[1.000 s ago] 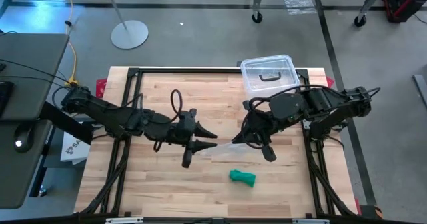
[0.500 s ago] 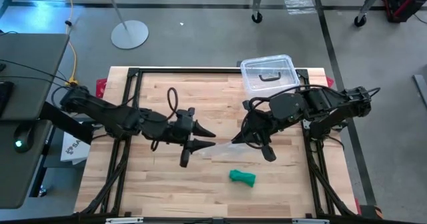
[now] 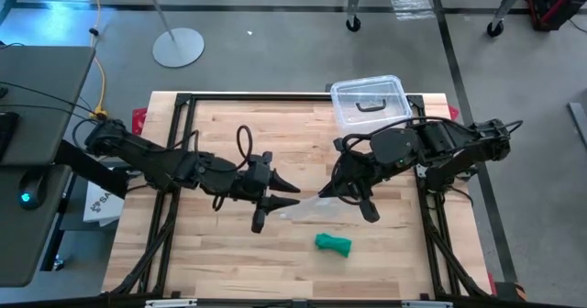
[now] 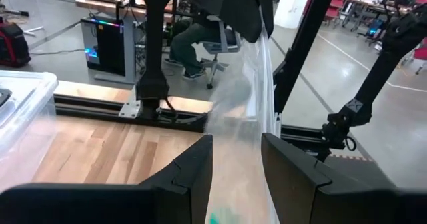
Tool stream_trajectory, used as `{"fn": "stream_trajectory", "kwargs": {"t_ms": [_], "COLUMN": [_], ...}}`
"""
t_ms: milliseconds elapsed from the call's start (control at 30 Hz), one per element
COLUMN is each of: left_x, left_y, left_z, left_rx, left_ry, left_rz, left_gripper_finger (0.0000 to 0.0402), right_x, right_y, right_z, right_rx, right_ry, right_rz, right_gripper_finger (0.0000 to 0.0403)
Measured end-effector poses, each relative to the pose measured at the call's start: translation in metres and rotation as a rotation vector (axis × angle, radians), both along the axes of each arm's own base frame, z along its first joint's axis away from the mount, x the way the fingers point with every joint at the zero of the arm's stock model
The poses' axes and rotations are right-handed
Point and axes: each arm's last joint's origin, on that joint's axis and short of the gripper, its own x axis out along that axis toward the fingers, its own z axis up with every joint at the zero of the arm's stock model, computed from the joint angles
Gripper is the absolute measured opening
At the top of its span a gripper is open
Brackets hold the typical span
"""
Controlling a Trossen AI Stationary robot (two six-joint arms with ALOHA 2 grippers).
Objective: Roll bandage
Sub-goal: Open the transparent zip bag
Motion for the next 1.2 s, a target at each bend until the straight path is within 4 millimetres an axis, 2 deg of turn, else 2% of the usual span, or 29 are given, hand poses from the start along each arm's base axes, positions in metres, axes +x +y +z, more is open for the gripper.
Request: {"fn": "stream_trajectory", "kwargs": {"t_ms": [300, 533, 933, 1200], "left_x": [0.001, -0.001, 0.000, -0.001], "left_y": [-0.001, 0.000, 0.000, -0.002], "left_z": [0.000, 0.008, 0.003, 0.010], "left_rx": [-0.005, -0.030, -0.024, -0.078], "left_ry": [-0.004, -0.064, -0.029, -0.070], "left_rz": [-0.012, -0.023, -0.011, -0.080], "left_gripper_finger": [0.0121, 0.0121, 0.0121, 0.0118], "right_x": [0.001, 0.001, 0.002, 0.002], "right_y": [0.000, 0.000, 0.000, 0.000], "right_z": [0.001, 0.001, 0.005, 0.004], "right_rx": [0.003, -0.004, 0.001, -0.003], "right_ry": [-0.016, -0.018, -0.058, -0.049], "right_rz": [-0.002, -0.018, -0.015, -0.017], "right_gripper_finger": [0.0000, 0.0000, 0.0000, 0.0000]}}
